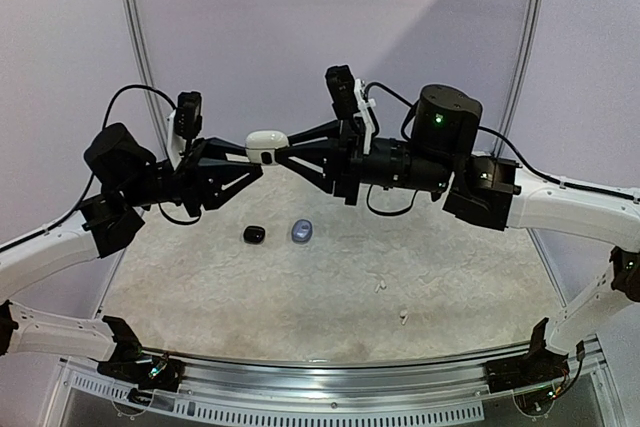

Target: Insert the wireless bluetooth earbuds into the charging case

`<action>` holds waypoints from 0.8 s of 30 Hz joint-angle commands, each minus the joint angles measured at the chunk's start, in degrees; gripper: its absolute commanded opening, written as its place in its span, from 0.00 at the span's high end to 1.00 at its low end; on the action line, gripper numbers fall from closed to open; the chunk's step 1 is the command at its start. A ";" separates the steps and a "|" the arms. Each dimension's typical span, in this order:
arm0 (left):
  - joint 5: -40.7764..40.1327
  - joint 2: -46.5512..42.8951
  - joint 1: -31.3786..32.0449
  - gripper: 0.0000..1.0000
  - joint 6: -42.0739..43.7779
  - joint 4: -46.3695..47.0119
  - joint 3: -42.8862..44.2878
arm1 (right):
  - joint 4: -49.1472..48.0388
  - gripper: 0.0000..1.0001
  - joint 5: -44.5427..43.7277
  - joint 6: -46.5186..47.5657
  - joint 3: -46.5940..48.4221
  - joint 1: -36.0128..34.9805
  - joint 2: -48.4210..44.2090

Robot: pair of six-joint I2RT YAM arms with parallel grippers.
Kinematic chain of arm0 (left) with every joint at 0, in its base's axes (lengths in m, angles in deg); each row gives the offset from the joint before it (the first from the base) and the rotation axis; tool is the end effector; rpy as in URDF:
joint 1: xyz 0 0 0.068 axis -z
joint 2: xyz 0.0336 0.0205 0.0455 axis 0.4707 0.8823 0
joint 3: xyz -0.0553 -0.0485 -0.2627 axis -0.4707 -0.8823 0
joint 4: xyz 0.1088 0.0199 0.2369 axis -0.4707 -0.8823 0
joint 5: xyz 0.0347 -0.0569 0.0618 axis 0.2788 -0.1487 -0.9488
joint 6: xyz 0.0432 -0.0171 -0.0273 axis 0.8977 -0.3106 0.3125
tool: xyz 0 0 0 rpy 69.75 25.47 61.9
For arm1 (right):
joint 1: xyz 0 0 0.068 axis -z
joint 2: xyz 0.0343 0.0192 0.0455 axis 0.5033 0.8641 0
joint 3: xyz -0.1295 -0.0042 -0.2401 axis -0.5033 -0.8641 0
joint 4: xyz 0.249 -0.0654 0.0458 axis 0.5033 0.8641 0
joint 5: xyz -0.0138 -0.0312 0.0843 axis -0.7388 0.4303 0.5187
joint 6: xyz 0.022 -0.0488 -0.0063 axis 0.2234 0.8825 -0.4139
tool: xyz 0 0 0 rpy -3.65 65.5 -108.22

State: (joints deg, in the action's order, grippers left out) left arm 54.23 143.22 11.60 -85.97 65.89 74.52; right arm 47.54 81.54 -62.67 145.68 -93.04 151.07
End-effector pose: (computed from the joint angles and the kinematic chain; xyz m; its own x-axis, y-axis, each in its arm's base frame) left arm 0.1614 -0.1670 0.3714 -0.1403 -0.1948 -0.9707 0.9882 0.0327 -0.1494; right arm 0.1525 0.3241 0.4099 -0.0532 0.1016 -0.9934 -0.9920 0.1084 0.0642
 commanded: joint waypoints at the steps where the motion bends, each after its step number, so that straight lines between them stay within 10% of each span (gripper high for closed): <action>1: -0.42 0.96 1.35 0.79 0.15 0.97 0.51 | 0.06 1.00 0.18 0.10 1.71 0.08 0.49; 11: -0.19 1.13 1.45 0.64 0.19 1.25 0.78 | 1.76 1.00 -1.30 0.98 0.88 0.13 -0.12; 24: -0.03 1.43 1.80 0.73 0.08 1.62 1.05 | 0.87 1.00 -1.75 3.33 -1.49 0.13 -0.04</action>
State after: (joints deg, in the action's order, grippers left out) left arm 54.12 144.38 12.39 -86.03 66.15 74.54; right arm 48.54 81.01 -61.16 145.52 -93.04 151.07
